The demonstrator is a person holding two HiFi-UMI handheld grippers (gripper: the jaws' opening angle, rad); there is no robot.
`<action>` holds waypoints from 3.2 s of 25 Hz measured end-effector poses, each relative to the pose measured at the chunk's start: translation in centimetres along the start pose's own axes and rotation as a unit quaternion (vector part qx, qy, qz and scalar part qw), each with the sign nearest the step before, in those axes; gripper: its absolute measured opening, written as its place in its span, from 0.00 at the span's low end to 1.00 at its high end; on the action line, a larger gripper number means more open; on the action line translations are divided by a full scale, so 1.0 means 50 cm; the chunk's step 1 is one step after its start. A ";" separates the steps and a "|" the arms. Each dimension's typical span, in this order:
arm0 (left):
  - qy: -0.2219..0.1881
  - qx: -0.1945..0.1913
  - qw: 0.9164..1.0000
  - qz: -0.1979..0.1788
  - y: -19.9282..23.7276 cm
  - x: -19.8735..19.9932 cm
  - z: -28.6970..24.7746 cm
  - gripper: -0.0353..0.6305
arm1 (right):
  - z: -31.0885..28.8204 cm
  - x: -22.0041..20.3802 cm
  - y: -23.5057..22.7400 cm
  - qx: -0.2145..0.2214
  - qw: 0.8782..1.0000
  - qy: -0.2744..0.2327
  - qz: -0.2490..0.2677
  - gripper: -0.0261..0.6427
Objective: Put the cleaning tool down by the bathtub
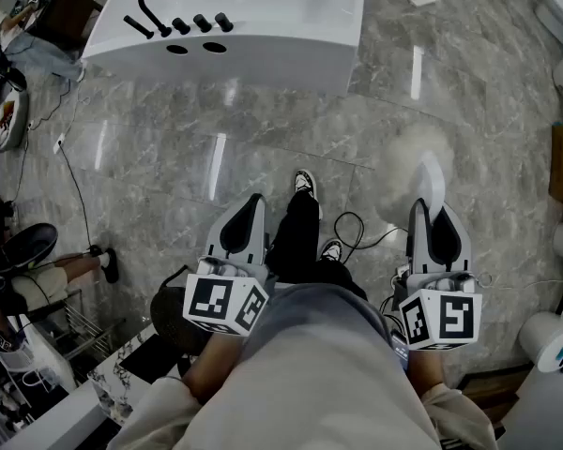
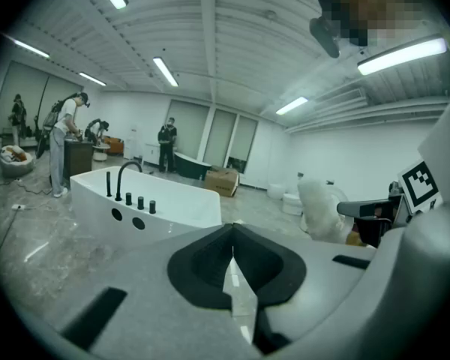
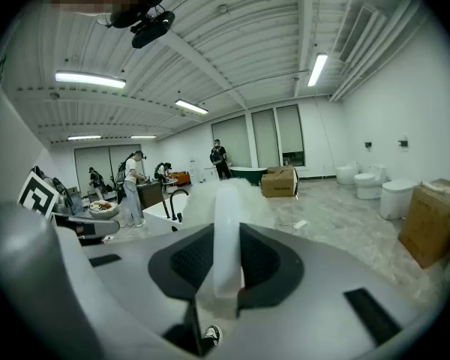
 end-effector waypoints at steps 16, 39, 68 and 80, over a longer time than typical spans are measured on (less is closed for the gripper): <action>-0.028 -0.027 0.999 0.002 -0.140 -0.034 0.232 0.07 | 0.257 -0.068 0.133 0.049 0.998 0.014 -0.037 0.16; -0.015 -0.033 0.999 0.017 -0.094 -0.021 0.146 0.07 | 0.143 -0.055 0.135 0.063 0.997 0.026 -0.043 0.15; 0.010 -0.057 0.998 0.030 0.187 0.151 -0.135 0.07 | -0.260 0.048 0.224 0.033 0.996 0.072 -0.034 0.15; 0.011 -0.073 0.997 0.029 0.316 0.208 -0.189 0.07 | -0.394 0.092 0.305 0.030 0.997 0.070 -0.031 0.15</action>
Point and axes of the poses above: the fingertips, and each gripper's own axes: z backward along the fingers, y to its left, x out of its top, the point moved 2 cm from there along z, backward along the fingers, and after that the axes turned 2 degrees about -y, right-handed, at the moved point
